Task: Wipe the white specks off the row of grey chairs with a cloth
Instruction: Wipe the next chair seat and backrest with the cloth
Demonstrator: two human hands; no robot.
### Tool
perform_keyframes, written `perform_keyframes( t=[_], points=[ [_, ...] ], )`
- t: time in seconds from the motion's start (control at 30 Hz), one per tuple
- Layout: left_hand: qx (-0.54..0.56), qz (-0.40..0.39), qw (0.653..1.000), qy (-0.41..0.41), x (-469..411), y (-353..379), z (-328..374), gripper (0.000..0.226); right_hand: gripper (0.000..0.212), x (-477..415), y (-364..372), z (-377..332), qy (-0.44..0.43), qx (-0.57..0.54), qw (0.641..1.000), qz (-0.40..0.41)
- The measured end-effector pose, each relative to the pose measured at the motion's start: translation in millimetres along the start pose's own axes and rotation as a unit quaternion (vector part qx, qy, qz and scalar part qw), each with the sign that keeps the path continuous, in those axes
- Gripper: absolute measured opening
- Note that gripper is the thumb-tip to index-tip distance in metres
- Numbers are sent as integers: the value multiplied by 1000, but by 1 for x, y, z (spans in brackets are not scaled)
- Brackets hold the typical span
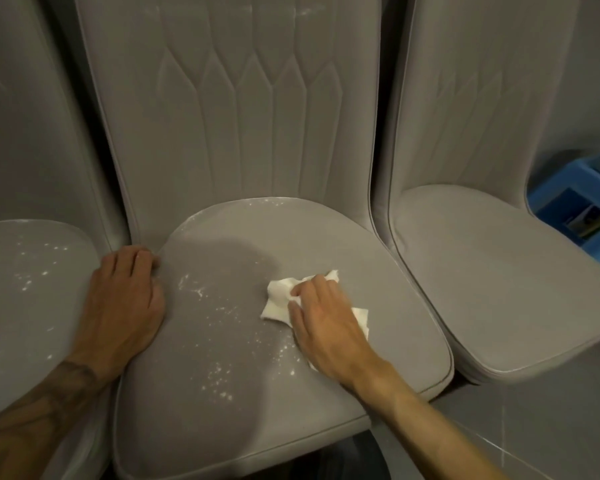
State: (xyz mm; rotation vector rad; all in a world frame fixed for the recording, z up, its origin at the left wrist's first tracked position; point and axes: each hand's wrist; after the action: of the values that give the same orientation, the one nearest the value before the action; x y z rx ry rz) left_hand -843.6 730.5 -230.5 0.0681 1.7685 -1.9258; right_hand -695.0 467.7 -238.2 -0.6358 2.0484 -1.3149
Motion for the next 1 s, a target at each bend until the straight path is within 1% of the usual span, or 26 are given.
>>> perform_keyframes(
  t=[0.07,0.1,0.2,0.23,0.27,0.3,0.37,0.43,0.5,0.57,0.63,0.67,0.73,0.8,0.87,0.93,1.0],
  points=[
    [-2,1,1000,6,1,0,-1,30,24,-1,-9,11,-22,15,999,-20],
    [-4,2,1000,9,1,1,-1,31,24,-5,-15,23,-6,31,999,-18],
    [-4,3,1000,7,0,1,0,30,28,-13,-30,55,117,76,990,2],
    [-3,3,1000,3,0,1,0,29,28,-11,-30,55,145,83,986,12],
    [-3,3,1000,1,0,1,-1,29,27,-6,-27,46,149,78,985,18],
    [-4,3,1000,1,0,2,-1,29,25,1,-22,32,135,57,989,19],
    [-4,1,1000,4,0,2,-1,30,19,16,-9,4,78,5,997,12],
    [-7,2,1000,6,1,2,-1,31,18,24,-8,-2,43,-12,999,-11],
    [-10,4,1000,7,2,2,0,32,20,21,-19,14,61,10,998,-15],
    [-12,4,1000,6,2,1,0,32,21,20,-30,32,124,38,992,12],
    [-9,2,1000,4,1,1,0,32,22,26,-34,34,178,58,981,41],
    [-8,1,1000,3,0,0,0,32,23,29,-30,25,178,68,981,39],
    [-9,1,1000,2,1,1,1,32,27,38,-15,-7,129,70,989,6],
    [-11,0,1000,4,2,2,0,33,24,46,-5,-31,85,16,996,-14],
    [-14,1,1000,9,2,3,-2,32,21,47,-11,-30,73,-18,997,-15],
    [-18,2,1000,9,2,4,-3,31,23,44,-23,-8,97,15,995,-11],
    [-19,3,1000,8,2,4,-4,30,26,42,-32,12,160,57,985,13]
  ],
)
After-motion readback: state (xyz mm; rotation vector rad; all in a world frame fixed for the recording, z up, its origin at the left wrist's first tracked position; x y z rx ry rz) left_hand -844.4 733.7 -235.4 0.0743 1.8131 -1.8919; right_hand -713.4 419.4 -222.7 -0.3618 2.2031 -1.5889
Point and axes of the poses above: each hand's wrist, its own x-axis away from the middle knuckle, its own y-axis out of the palm, z = x × y, and after that the axes turned 11 degrees about y, right-handed
